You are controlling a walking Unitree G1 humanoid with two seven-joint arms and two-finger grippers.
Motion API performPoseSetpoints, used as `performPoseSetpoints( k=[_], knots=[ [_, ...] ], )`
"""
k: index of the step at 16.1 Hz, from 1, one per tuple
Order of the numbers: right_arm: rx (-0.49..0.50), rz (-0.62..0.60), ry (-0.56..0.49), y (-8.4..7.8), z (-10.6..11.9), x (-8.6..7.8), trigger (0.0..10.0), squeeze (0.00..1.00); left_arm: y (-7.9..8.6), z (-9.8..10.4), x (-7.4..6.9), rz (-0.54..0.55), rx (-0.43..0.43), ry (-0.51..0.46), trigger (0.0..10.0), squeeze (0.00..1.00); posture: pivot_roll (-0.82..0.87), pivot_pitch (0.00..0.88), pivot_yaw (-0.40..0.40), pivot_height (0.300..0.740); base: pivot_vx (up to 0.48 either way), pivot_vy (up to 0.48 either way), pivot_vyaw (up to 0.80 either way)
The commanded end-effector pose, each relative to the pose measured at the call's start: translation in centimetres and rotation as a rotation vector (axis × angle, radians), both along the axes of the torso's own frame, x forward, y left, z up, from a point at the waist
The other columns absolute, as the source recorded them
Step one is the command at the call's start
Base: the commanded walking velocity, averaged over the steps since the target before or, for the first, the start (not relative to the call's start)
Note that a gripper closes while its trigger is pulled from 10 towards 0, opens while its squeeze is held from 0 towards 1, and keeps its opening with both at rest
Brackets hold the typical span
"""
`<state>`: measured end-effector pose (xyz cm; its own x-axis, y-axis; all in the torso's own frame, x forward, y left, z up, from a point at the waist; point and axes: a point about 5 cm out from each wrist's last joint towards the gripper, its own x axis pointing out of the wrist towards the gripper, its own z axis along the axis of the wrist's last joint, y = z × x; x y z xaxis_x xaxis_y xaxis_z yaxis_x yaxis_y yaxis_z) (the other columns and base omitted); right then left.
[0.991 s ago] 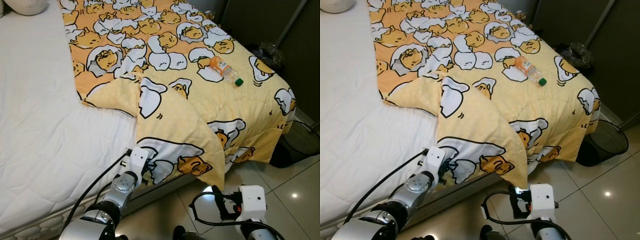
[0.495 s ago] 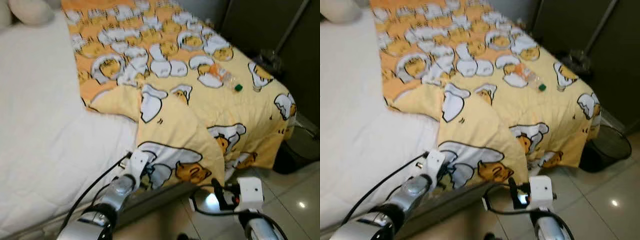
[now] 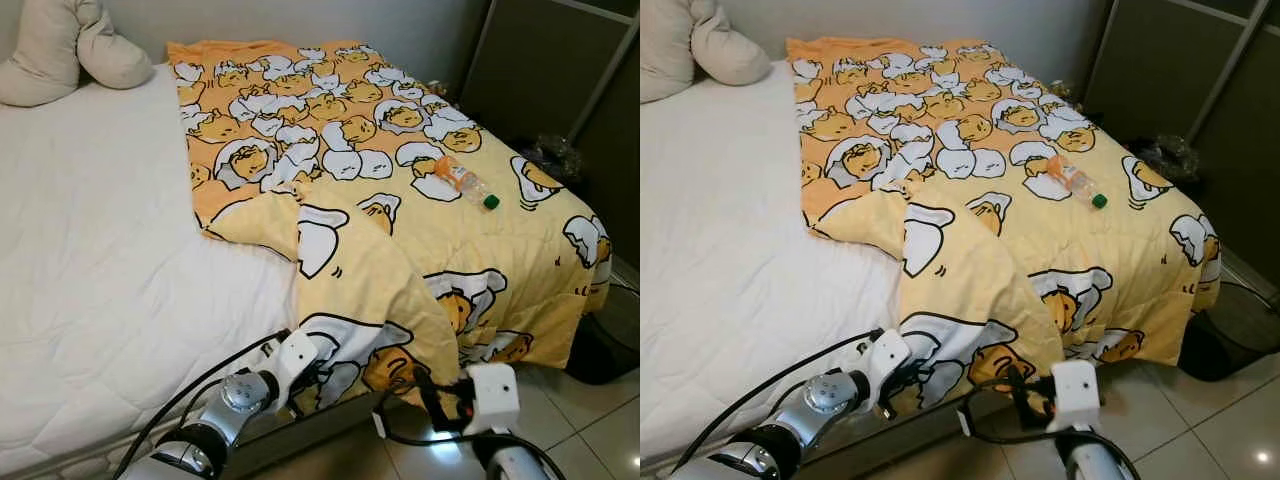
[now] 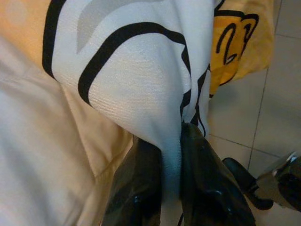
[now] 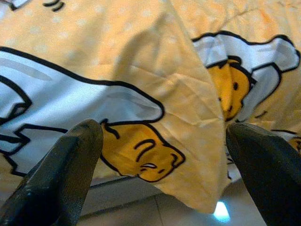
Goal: Clean up the room
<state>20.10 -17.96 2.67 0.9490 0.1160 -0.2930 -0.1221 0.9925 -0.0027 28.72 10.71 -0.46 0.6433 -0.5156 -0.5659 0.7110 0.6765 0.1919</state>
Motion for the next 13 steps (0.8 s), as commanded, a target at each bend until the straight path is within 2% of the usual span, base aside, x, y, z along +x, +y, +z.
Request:
performPoseSetpoints(
  k=[1,3,5,9,13],
  knots=[
    [-0.002,-0.013,-0.009,-0.41,0.07,0.0,10.0,0.0,-0.01,-0.11,-0.04,0.016,0.001,0.005,10.0,0.0,-0.06,0.055,0.009,0.74,0.0,0.0,0.0],
    [0.009,-0.031,-0.015,-0.19,0.11,0.34,10.0,0.0,-0.19,0.28,0.21,0.034,-0.054,-0.004,10.0,0.0,-0.06,0.06,0.011,0.74,0.0,0.0,0.0],
    [0.017,-0.022,-0.015,0.25,0.04,0.36,10.0,0.0,-0.23,0.38,0.26,0.036,-0.054,-0.018,10.0,0.0,-0.05,0.064,0.012,0.74,0.0,0.0,0.0],
    [0.014,-0.013,-0.005,0.23,-0.16,0.23,10.0,0.0,0.03,0.23,0.23,0.054,-0.021,-0.037,10.0,0.0,-0.05,0.07,0.01,0.74,-0.378,0.0,0.0],
    [0.007,-0.009,0.002,-0.09,-0.19,0.15,10.0,0.0,-0.82,-0.03,-0.53,-0.027,-0.081,0.003,10.0,0.0,-0.05,0.078,0.008,0.74,0.0,0.0,0.0]
  ],
)
